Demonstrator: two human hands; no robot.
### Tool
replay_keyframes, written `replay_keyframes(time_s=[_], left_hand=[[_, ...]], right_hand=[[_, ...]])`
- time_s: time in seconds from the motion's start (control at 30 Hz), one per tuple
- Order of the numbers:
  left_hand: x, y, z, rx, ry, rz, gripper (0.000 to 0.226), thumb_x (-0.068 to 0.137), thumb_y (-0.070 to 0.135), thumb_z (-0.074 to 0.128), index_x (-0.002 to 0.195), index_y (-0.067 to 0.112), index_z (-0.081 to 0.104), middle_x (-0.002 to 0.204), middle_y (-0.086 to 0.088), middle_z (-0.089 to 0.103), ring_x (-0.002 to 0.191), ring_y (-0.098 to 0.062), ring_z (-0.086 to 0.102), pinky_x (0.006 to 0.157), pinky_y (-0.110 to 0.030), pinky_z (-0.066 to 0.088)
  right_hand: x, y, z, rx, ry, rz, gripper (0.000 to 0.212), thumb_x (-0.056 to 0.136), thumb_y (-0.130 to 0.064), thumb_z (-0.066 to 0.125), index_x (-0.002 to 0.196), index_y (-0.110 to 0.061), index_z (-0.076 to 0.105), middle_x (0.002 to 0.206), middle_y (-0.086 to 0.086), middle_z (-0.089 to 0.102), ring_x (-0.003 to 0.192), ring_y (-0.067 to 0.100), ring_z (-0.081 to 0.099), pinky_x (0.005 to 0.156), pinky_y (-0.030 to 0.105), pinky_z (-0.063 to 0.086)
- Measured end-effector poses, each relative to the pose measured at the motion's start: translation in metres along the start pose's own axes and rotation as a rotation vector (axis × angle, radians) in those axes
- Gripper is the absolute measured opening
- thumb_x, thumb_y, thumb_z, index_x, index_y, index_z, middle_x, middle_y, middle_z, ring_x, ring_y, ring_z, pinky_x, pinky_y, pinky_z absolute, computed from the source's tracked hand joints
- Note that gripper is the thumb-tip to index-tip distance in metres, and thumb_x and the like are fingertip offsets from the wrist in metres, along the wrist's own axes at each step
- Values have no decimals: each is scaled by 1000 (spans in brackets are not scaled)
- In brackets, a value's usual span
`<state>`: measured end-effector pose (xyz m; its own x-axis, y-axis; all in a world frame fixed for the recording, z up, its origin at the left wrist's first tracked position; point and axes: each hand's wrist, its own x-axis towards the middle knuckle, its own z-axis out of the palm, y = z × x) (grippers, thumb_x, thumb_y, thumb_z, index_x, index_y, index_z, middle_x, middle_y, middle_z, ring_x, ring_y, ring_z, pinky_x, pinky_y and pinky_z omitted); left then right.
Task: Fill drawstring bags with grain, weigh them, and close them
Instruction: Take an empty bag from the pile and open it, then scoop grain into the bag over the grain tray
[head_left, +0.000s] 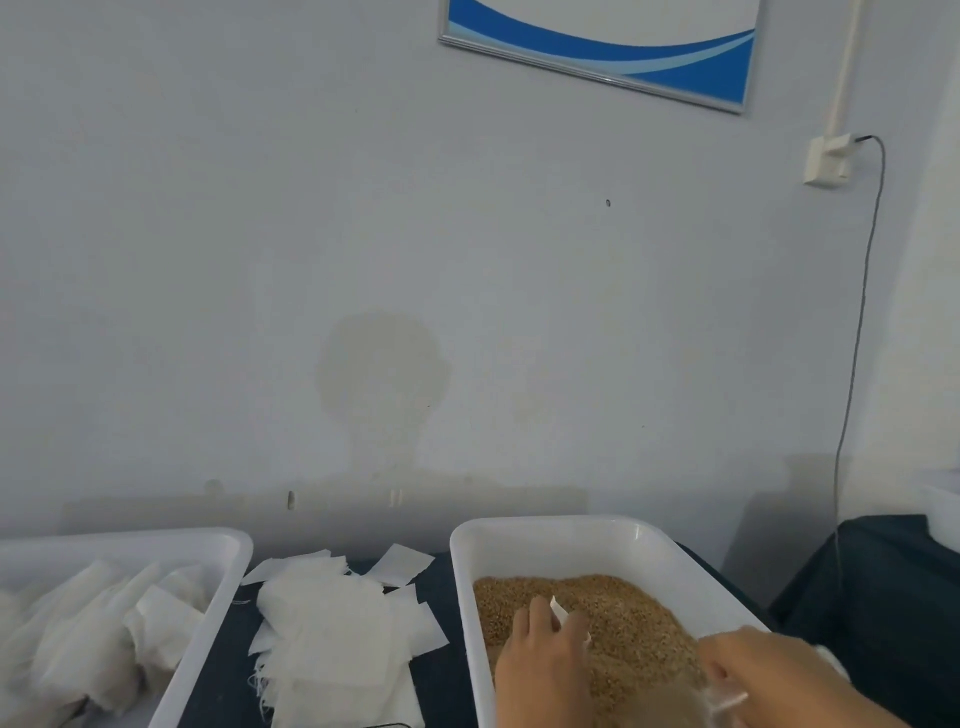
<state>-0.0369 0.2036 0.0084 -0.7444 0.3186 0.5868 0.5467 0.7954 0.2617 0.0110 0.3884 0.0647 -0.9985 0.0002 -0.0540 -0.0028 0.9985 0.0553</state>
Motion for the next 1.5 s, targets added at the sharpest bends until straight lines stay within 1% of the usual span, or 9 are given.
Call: replay_keyframes(time_s=[0.1,0.2,0.3,0.37,0.57,0.8,0.93,1.2,1.5], left_hand=[[1,-4,2,-3,-17,-32,49,9,34,93,43,31,57,50,8,47,44,3,44,35,-6,34],[0,-2,5,-68,-15,-55,43,23,32,95,49,31,60,57,7,51,49,-1,51,37,-10,36],[4,-12,2,-120,15,-101,12,84,23,67,96,24,65,103,5,54,93,-9,54,67,-17,48],[11,-22,6,-97,12,-137,24,98,20,41,118,22,54,120,3,43,109,-13,44,83,-20,46],[23,-40,10,45,-173,-33,36,87,-4,51,117,16,54,126,0,37,112,-20,40,83,-27,43],[28,-44,21,31,-272,178,19,91,10,57,107,18,66,115,4,46,109,-15,42,77,-22,36],[28,-42,22,47,-341,238,19,90,14,61,108,16,67,113,2,50,107,-17,46,85,-29,46],[28,-35,21,109,-417,308,23,92,17,56,113,11,63,116,-7,50,112,-23,43,87,-37,47],[31,-32,19,116,-475,332,27,91,22,58,111,4,60,118,-10,50,114,-25,41,89,-40,46]], right_hand=[[9,-3,25,137,63,-35,19,90,-32,55,85,-35,37,76,-19,31,103,15,53,81,22,37],[15,3,46,190,135,41,14,84,-18,63,85,-26,51,80,-13,49,80,11,53,74,17,38],[14,6,48,324,48,68,22,88,-25,63,76,-37,50,89,-17,54,80,-6,50,68,8,39],[10,11,50,402,-8,37,20,86,-22,67,78,-32,51,93,-16,57,85,-4,52,71,11,43],[-7,28,29,498,17,74,14,76,-11,73,79,-13,59,82,-2,65,79,7,61,76,21,49],[-13,40,-14,445,59,59,16,79,-17,73,78,-17,57,83,-5,62,80,5,58,80,26,47],[-7,35,-30,317,62,70,19,81,-22,71,77,-24,52,84,-9,58,76,6,52,69,23,39],[8,19,-47,124,-10,53,23,82,-27,69,79,-30,47,89,-15,52,90,6,54,74,21,41],[23,4,-61,-60,-50,29,28,81,-26,71,77,-28,43,75,-15,43,64,-2,38,53,18,25]])
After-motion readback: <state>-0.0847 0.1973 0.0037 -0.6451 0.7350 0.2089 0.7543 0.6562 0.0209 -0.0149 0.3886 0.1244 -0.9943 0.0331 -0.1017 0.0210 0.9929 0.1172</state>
